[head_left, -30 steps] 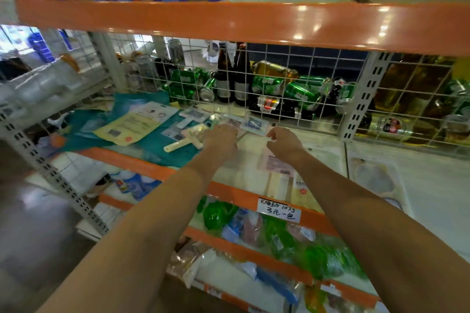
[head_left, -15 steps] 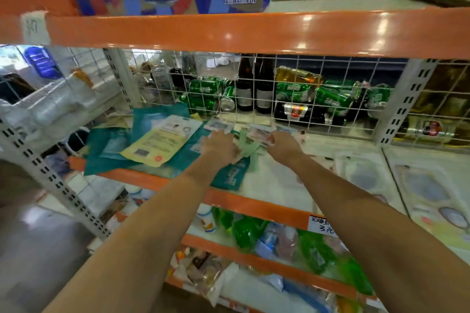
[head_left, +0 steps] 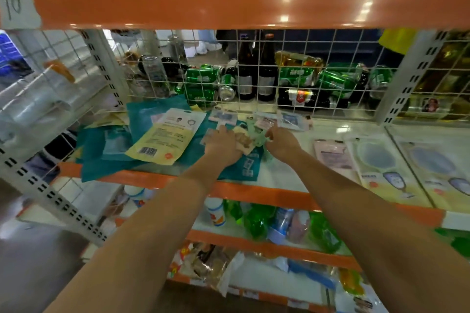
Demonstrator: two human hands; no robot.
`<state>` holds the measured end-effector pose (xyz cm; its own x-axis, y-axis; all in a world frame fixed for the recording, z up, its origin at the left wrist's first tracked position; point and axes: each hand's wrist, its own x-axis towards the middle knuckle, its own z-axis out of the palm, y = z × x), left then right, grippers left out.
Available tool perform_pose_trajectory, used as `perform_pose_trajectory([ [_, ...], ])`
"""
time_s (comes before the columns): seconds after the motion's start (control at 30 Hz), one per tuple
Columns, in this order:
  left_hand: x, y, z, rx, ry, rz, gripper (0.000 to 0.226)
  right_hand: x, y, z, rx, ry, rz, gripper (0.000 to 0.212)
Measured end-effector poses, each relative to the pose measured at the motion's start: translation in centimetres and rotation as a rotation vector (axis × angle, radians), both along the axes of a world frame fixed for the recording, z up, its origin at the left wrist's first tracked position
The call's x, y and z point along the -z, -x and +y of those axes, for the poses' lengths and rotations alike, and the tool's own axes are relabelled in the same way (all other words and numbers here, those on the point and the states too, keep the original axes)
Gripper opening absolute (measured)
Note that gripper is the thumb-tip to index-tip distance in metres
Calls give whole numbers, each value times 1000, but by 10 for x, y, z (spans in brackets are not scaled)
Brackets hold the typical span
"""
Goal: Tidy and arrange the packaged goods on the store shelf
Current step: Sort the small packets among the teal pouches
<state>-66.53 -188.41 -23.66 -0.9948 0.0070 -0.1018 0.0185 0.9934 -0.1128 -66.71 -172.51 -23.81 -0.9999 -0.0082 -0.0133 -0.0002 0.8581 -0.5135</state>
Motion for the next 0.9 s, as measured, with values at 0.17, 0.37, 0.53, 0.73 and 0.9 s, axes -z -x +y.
perform_pose_trajectory([
  [0.17,0,-4,-1,-101,-123,24,65,2,-5,-2,20,-13,-28,34],
  [0.37,0,1,-2,-113,-118,-91,48,1,-6,1,10,-17,-45,31],
  [0.53,-9,-1,-1,-100,-133,-117,41,-3,-9,7,-21,-10,-50,32],
  [0.73,-17,-6,3,-115,-162,-129,39,-14,-12,19,-57,-20,-44,35],
  [0.9,-35,-18,7,-222,-250,-145,41,-25,-14,24,-76,-23,-46,35],
])
